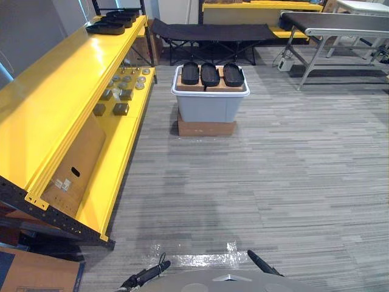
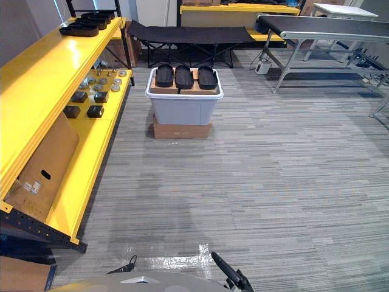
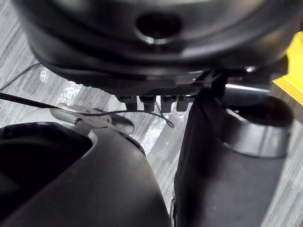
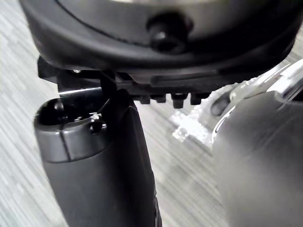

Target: Walk over and take three plastic housings, then place them on the shelf

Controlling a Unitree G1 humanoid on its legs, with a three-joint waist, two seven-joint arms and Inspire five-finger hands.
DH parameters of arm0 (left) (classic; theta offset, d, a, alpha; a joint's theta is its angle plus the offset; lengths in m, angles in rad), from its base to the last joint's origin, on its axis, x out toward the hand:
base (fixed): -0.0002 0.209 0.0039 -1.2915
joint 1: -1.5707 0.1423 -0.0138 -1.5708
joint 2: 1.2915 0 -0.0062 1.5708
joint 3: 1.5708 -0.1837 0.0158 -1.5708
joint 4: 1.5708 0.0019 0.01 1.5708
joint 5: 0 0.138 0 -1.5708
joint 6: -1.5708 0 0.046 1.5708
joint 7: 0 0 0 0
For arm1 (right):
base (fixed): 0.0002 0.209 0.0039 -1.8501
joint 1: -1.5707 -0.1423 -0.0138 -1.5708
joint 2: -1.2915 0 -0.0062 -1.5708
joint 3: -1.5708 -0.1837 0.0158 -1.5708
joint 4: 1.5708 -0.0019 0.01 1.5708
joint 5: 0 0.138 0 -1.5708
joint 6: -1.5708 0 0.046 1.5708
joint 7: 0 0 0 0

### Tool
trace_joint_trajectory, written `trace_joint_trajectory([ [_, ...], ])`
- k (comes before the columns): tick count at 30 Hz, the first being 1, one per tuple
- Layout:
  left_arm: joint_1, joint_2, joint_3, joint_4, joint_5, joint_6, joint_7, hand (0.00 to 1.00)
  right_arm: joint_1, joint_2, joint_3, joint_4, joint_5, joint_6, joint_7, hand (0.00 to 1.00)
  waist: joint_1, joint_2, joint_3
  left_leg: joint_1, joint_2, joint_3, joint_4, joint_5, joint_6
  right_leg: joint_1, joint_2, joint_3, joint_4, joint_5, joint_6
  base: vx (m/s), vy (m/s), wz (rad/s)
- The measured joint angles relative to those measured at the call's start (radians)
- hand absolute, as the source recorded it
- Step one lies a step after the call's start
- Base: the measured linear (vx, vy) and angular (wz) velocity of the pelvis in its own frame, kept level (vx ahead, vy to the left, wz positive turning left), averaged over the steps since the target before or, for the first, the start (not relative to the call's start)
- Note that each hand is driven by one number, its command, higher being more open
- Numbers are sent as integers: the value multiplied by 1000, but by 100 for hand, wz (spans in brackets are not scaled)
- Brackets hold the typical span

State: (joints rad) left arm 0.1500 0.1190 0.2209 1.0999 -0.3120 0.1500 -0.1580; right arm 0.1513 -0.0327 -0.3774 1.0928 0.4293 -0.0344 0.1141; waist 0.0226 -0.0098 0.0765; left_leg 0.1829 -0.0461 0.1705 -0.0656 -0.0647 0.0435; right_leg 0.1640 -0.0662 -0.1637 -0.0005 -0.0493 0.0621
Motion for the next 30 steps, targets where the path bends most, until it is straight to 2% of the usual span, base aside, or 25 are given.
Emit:
trace_joint_trajectory([
  [1, -10, 11, -26, -9, -24, -14, 7, 100, -33, 4, 20, -6, -10, -20, -16, 100, 1, -10, 10, -1, -1, -6, -1, 2, 0, -1, -1, -2, 0, 0, 1, -18, -16, 8],
  [3, -21, 13, -52, -41, -54, -19, 15, 100, -56, 5, 38, -34, -22, -45, -38, 100, 2, -15, 14, -8, -3, -17, -1, 6, 0, -5, -3, -9, 1, 1, 1, -41, -22, 17],
  [7, -63, -15, -113, -180, -101, -42, 27, 100, -118, -8, 53, -144, -20, -90, -85, 100, 0, -9, 24, -23, -14, -37, -2, 18, 4, -13, -14, -25, 2, 1, 1, -61, -11, 15],
  [14, -136, -21, -151, -277, -167, -45, 51, 100, -165, -25, 140, -196, -15, -80, -123, 100, -6, -9, 42, -38, -15, -36, -10, 34, 11, -39, -15, -23, 17, 1, 1, -54, -12, -1],
  [19, -121, -20, -152, -278, -167, -87, 98, 100, -154, -25, 154, -195, 59, -58, -127, 100, -23, -9, 44, -38, -16, -34, -10, 34, 11, -40, -16, -23, 17, 1, 1, 0, 0, 0],
  [25, -100, -21, -153, -279, -169, -113, 121, 100, -117, -24, 154, -193, 58, -59, -119, 100, -25, -9, 44, -36, -15, -33, -9, 34, 11, -38, -16, -21, 18, 2, 0, -12, -5, -1],
  [30, -82, -22, -152, -288, -232, -137, 139, 100, -84, -24, 154, -194, 52, -62, -115, 100, -26, -9, 44, -35, -15, -27, -7, 34, 10, -40, -16, -12, 22, 2, 0, -48, -15, -3],
])
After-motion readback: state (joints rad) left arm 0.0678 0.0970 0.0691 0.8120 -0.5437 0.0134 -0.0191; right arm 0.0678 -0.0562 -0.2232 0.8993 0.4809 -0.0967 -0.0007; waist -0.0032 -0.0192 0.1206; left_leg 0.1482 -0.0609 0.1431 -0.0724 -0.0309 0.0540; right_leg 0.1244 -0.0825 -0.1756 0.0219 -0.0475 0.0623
